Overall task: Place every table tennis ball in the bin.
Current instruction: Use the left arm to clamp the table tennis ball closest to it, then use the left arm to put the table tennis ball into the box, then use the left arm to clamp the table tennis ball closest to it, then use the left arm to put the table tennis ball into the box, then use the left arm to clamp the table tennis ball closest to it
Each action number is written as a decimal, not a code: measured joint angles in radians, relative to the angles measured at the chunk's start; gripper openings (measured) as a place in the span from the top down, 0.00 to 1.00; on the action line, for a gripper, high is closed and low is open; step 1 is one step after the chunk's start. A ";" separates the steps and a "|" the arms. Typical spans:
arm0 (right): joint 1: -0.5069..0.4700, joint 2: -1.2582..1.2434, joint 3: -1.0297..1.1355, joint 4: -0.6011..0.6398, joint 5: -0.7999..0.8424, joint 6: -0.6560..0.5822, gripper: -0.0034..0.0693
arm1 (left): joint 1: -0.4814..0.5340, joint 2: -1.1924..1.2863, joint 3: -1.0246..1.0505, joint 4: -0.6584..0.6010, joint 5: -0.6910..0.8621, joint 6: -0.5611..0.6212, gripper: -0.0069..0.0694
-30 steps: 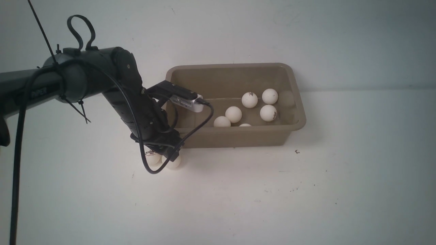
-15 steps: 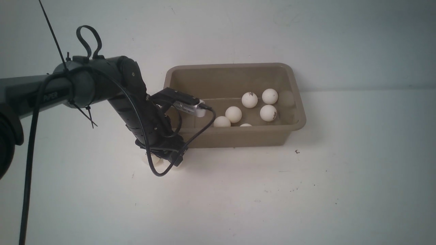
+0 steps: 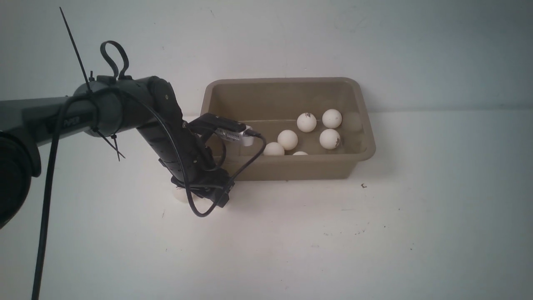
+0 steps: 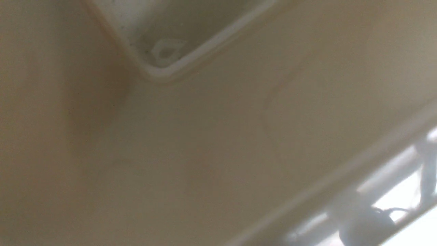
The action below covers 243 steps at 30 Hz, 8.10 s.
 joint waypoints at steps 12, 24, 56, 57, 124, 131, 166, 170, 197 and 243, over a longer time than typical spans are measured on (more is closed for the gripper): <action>0.000 0.000 0.000 0.000 0.001 0.000 0.35 | -0.241 -0.169 0.002 0.136 0.008 -0.045 0.45; 0.000 0.000 0.000 0.000 0.001 0.000 0.35 | -0.179 -0.124 -0.160 0.391 -0.127 -0.206 0.45; 0.000 0.000 0.000 0.000 0.002 -0.011 0.35 | 0.014 -0.245 -0.251 0.223 0.228 -0.110 0.35; 0.000 0.000 0.000 0.000 0.002 -0.011 0.35 | 0.028 -0.255 -0.228 0.215 0.227 -0.106 0.35; 0.000 0.000 0.000 0.049 0.002 -0.027 0.35 | 0.006 -0.385 0.139 0.078 -0.356 0.053 0.45; 0.000 0.000 0.000 0.049 0.002 -0.027 0.35 | -0.044 -0.198 0.048 0.066 -0.349 0.068 0.45; 0.000 0.000 0.000 0.052 0.002 -0.046 0.35 | 0.326 -0.174 -0.132 -0.194 0.024 0.260 0.34; 0.000 0.000 0.000 0.052 0.002 -0.046 0.35 | 0.326 -0.128 -0.132 -0.233 0.037 0.280 0.34; 0.000 0.000 0.000 0.067 0.002 -0.048 0.35 | 0.264 0.041 -0.132 -0.307 0.048 0.296 0.34; 0.000 0.000 0.000 0.093 0.002 -0.049 0.35 | 0.187 0.064 -0.134 -0.171 -0.036 0.210 0.34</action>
